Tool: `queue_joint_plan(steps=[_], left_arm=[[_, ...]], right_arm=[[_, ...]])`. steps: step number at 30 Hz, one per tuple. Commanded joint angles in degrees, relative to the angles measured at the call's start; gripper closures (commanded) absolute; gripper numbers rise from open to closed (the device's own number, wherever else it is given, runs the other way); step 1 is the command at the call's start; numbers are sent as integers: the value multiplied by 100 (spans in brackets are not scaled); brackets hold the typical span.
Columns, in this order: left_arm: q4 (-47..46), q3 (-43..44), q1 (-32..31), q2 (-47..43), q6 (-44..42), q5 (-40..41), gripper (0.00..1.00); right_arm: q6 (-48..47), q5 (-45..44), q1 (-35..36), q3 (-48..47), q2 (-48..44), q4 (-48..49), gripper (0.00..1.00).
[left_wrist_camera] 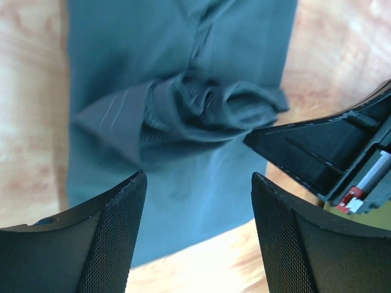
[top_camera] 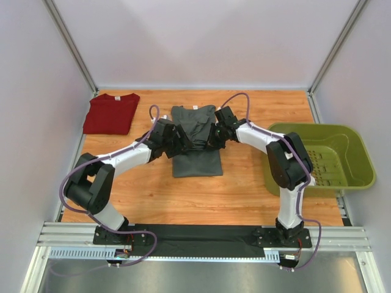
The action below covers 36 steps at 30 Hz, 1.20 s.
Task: Fold and stack the t-shirts
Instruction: Fold the tshirt
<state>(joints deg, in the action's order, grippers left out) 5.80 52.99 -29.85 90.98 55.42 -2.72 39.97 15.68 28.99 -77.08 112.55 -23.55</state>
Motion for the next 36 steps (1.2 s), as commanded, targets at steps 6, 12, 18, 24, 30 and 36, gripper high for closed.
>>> queue_joint_plan(steps=[6, 12, 18, 24, 30, 36], left_arm=[[-545, 747, 233, 613, -22, 148, 26], [-791, 1107, 418, 1123, -31, 263, 27], [-651, 1687, 620, 1528, -189, 263, 27], [-115, 2259, 691, 1230, -1032, 518, 26], [-70, 1777, 612, 307, -1104, 71, 27], [-387, 889, 278, 95, -805, -88, 28]], right_arm=[[-454, -364, 10, -1370, 819, -290, 87], [-674, -628, -69, -2143, 1242, -414, 83], [-832, -514, -324, -2987, 1393, -598, 72], [-1385, -768, -377, -3490, 858, -1169, 54], [-1053, -216, -386, -1927, -223, -985, 58], [-710, 145, -386, -564, -445, -344, 69]])
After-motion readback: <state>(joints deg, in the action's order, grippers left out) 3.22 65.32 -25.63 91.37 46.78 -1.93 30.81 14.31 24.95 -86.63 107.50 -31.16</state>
